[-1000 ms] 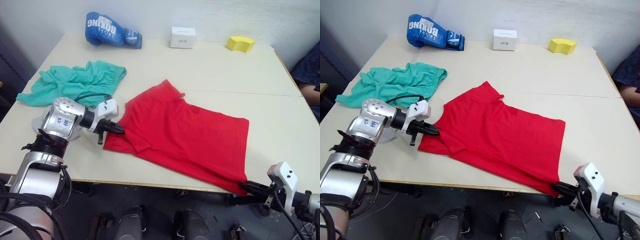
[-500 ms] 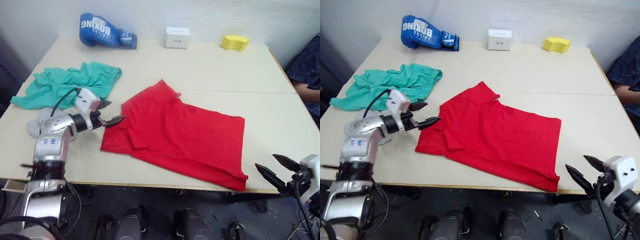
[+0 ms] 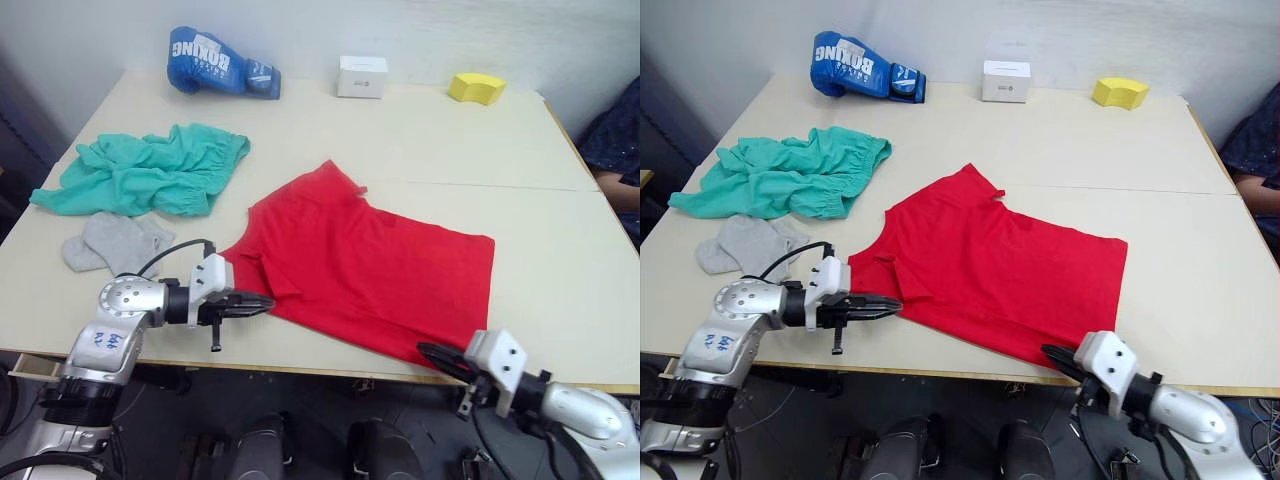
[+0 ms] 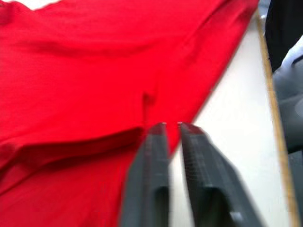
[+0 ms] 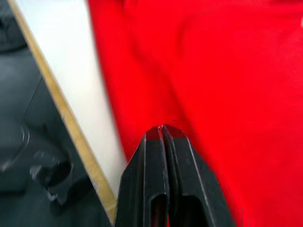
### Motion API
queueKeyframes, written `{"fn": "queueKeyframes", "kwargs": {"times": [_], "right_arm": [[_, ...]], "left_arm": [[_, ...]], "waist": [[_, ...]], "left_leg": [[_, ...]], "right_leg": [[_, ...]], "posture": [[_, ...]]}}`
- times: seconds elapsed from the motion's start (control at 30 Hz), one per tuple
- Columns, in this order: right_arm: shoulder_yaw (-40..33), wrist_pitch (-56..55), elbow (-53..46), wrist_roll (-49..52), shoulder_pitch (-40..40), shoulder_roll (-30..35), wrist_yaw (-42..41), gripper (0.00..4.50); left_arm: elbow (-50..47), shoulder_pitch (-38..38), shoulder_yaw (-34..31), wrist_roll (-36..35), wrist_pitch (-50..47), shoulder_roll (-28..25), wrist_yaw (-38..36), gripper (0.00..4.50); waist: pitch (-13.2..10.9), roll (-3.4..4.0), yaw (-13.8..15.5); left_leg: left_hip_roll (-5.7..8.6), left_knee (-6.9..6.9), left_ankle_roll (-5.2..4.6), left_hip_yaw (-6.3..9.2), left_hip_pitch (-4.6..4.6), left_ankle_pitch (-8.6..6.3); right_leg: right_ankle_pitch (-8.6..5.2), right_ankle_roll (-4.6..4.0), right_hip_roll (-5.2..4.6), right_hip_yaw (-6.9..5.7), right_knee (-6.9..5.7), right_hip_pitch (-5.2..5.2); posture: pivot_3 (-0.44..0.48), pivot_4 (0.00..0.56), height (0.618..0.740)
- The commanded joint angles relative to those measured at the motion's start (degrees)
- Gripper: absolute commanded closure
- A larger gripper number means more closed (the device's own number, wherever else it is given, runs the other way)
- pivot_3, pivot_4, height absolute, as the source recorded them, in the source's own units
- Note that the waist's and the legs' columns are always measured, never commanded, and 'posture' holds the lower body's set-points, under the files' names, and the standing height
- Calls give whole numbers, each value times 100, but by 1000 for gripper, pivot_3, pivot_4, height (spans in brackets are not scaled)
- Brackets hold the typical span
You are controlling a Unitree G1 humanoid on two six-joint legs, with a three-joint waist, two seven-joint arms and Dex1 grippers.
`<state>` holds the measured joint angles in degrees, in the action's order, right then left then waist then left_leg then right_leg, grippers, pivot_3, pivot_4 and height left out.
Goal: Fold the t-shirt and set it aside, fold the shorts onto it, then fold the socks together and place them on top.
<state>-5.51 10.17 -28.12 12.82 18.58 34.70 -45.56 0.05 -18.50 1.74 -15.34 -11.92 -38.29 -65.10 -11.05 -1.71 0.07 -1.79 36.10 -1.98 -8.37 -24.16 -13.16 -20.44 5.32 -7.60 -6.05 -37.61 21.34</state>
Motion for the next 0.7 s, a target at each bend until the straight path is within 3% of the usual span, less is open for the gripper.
{"fn": "queueKeyframes", "kwargs": {"times": [0.03,0.27,0.5,0.7], "right_arm": [[265,-262,235,-282,-249,-95,198,4500],[298,-464,489,-404,-114,-203,426,4500],[-537,-839,520,-239,536,-236,702,4500],[-1119,-1216,665,-255,1017,-329,861,4500]], "left_arm": [[216,-206,200,254,302,59,110,4485],[990,-652,475,625,871,284,251,4485],[1923,-1396,213,776,1235,869,1235,4485],[2744,-1754,-48,982,1858,1033,2003,4485]], "waist": [[0,0,-16],[1,2,-17],[4,-3,29],[5,-2,-18]], "left_leg": [[0,1,-1,0,0,1],[-2,0,0,0,1,1],[2,8,-8,2,1,-1],[-1,3,-7,0,4,-1]], "right_leg": [[0,0,0,0,-3,1],[0,0,3,-1,-8,2],[3,5,-2,-4,-6,-7],[2,5,3,-5,-7,-5]], "posture": [[0,150,740],[0,150,740],[0,150,740],[0,150,740]]}}
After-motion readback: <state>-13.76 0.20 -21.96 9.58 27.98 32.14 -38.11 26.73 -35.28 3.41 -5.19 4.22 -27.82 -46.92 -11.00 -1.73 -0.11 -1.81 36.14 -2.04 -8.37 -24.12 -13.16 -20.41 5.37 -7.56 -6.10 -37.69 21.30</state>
